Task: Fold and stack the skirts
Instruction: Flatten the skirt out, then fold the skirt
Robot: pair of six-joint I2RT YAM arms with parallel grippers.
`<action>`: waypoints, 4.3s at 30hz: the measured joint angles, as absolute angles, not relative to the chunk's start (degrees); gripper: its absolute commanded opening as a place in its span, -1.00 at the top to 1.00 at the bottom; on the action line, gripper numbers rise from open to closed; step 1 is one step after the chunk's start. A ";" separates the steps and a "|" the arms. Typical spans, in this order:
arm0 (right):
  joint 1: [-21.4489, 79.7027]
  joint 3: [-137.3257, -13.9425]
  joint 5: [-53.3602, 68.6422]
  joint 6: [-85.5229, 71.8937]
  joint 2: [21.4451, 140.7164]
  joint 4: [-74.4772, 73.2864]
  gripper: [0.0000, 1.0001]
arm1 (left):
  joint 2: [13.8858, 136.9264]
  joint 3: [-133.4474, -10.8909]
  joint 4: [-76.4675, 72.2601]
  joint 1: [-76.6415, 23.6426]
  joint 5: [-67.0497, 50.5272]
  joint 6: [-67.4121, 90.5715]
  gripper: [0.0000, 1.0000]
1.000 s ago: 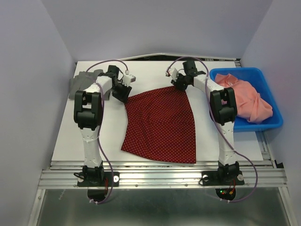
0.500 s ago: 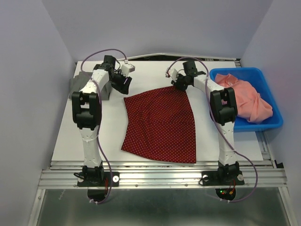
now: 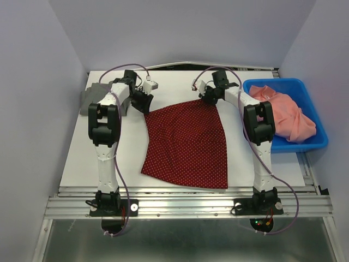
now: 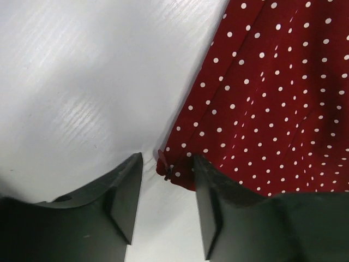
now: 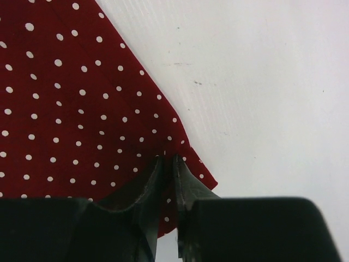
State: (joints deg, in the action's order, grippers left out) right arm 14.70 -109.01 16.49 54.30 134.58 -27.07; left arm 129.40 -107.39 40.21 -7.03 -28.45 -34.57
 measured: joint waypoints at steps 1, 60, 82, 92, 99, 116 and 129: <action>14.70 -109.01 16.38 54.46 134.58 -27.09 0.71 | 129.40 -107.24 40.16 -7.03 -28.45 -34.72 0.11; 25.45 -51.64 15.29 48.42 85.36 -33.87 0.01 | 74.35 -38.59 15.11 -16.47 -24.45 -53.58 0.16; 28.71 -54.68 11.18 43.88 88.42 -34.15 0.15 | 81.03 -48.25 24.56 -17.91 -20.51 -55.29 0.05; 28.97 -54.61 8.95 44.29 92.18 -32.10 0.80 | 86.54 -49.95 25.71 -19.53 -19.70 -56.16 0.16; 28.97 -54.61 8.80 44.80 91.66 -32.21 0.99 | 86.41 -51.27 28.34 -19.90 -20.08 -57.45 0.15; 28.97 -55.29 8.78 44.77 91.44 -33.28 0.99 | 83.33 -52.16 34.00 -20.03 -20.88 -60.23 0.13; 28.97 -55.57 8.21 45.21 91.42 -33.89 0.99 | 90.15 -52.29 31.38 -20.78 -20.40 -60.95 1.00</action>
State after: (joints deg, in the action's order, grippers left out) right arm 28.97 -55.57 8.21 45.21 91.42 -33.89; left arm 90.15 -52.29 31.38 -20.78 -20.40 -60.95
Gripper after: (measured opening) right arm 0.014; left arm 0.028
